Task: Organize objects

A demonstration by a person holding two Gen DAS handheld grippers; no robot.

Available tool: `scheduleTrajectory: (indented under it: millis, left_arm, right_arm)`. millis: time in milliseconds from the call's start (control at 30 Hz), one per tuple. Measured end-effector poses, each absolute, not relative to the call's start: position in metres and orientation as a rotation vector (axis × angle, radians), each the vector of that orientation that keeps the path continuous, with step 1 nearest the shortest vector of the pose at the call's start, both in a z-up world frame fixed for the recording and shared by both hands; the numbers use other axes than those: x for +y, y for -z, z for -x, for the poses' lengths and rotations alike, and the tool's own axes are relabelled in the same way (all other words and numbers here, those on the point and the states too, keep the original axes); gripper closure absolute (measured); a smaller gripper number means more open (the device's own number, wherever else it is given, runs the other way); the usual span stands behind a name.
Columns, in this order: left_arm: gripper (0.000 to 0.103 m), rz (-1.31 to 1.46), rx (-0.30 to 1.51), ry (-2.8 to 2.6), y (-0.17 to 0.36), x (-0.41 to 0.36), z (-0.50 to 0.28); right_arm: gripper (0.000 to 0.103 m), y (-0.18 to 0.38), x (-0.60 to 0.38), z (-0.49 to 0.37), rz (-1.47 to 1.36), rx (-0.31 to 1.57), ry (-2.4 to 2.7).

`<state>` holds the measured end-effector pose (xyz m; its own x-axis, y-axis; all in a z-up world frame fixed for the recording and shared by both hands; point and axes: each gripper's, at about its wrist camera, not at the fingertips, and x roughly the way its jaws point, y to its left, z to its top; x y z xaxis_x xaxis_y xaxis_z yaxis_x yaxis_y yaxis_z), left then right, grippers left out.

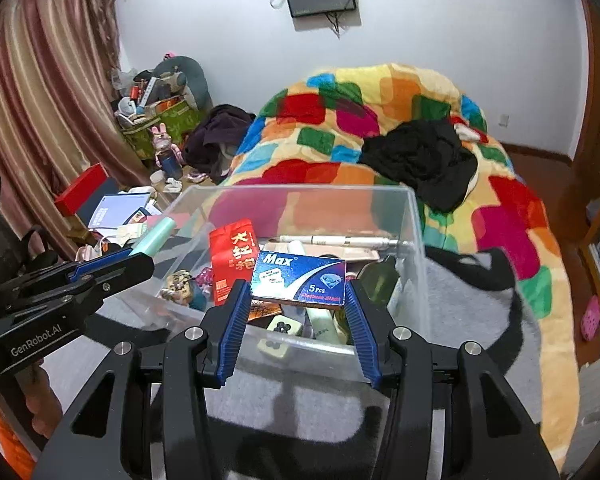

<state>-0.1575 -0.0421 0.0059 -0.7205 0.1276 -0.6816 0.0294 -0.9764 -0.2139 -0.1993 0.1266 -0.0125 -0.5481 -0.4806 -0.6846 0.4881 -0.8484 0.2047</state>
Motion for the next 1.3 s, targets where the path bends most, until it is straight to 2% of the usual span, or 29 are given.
scheduleTrajectory:
  millis: [267, 433, 733, 867, 967, 1033, 1100, 1200, 1300]
  left_arm:
    - [0.079, 1.198, -0.345, -2.835, 0.007, -0.043, 0.172]
    - [0.078, 1.200, -0.336, -2.820, 0.009, -0.040, 0.167]
    - [0.066, 1.130, -0.292, -2.861, -0.001, -0.032, 0.147]
    - [0.050, 1.056, -0.245, -2.922, -0.011, -0.027, 0.133]
    - [0.041, 0.999, -0.198, -2.955, -0.019, -0.021, 0.121]
    - [0.034, 0.974, -0.159, -2.975, -0.022, -0.016, 0.113]
    - [0.025, 0.953, -0.137, -2.992, -0.025, -0.013, 0.108]
    - [0.015, 0.929, -0.123, -3.002, -0.026, -0.011, 0.100]
    - [0.012, 0.921, -0.124, -3.007, -0.025, -0.009, 0.094]
  right_arm:
    - [0.058, 0.031, 0.112, 0.208, -1.090, 0.054, 2.355]
    - [0.051, 0.029, 0.115, 0.207, -1.091, 0.036, 2.324]
    - [0.051, 0.018, 0.125, 0.190, -1.034, 0.063, 2.315]
    - [0.051, 0.007, 0.130, 0.177, -0.972, 0.085, 2.331]
    - [0.049, 0.000, 0.136, 0.169, -0.927, 0.096, 2.350]
    - [0.037, -0.004, 0.141, 0.165, -0.903, 0.096, 2.369]
    - [0.031, -0.008, 0.147, 0.159, -0.869, 0.094, 2.397]
    - [0.026, -0.010, 0.152, 0.154, -0.843, 0.106, 2.407]
    - [0.021, -0.010, 0.156, 0.147, -0.827, 0.114, 2.406]
